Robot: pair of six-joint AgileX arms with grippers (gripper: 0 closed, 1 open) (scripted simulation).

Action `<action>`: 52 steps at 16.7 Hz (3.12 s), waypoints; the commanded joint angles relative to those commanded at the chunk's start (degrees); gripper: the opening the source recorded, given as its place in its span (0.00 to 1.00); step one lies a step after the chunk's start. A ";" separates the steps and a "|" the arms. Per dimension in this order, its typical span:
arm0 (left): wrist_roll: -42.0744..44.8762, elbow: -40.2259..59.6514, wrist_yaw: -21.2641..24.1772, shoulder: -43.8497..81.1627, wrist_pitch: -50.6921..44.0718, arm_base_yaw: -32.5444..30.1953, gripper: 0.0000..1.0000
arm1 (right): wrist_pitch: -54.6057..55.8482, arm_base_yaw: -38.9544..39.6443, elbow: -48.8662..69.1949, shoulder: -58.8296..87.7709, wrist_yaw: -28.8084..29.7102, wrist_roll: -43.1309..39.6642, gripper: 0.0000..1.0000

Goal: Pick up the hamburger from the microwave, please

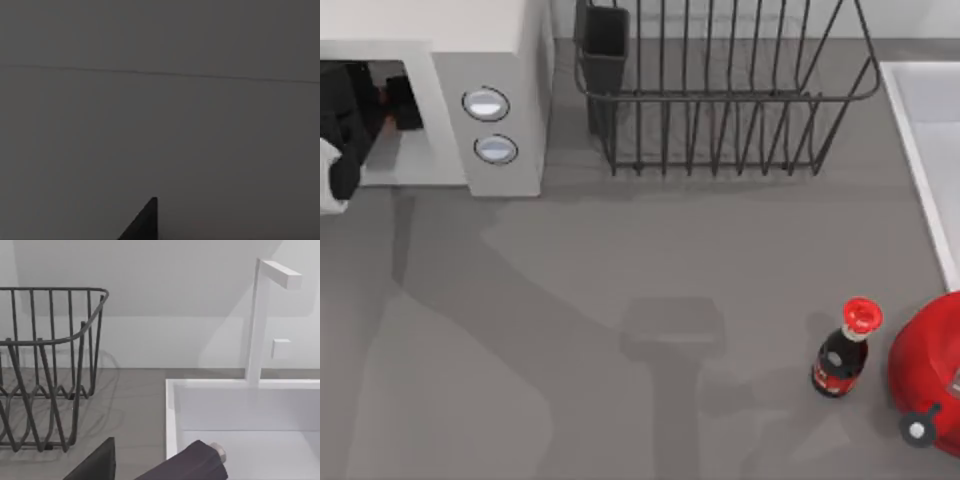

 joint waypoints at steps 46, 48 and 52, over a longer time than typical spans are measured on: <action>-8.49 -52.68 -22.60 -10.06 37.01 -24.01 0.53 | 0.00 0.00 0.00 0.00 0.00 0.00 1.00; -8.49 -52.68 -22.60 -10.06 37.01 -24.01 0.68 | 0.00 0.00 0.00 0.00 0.00 0.00 1.00; -8.49 -52.68 -22.60 -10.06 37.01 -24.01 0.98 | 0.00 0.00 0.00 0.00 0.00 0.00 1.00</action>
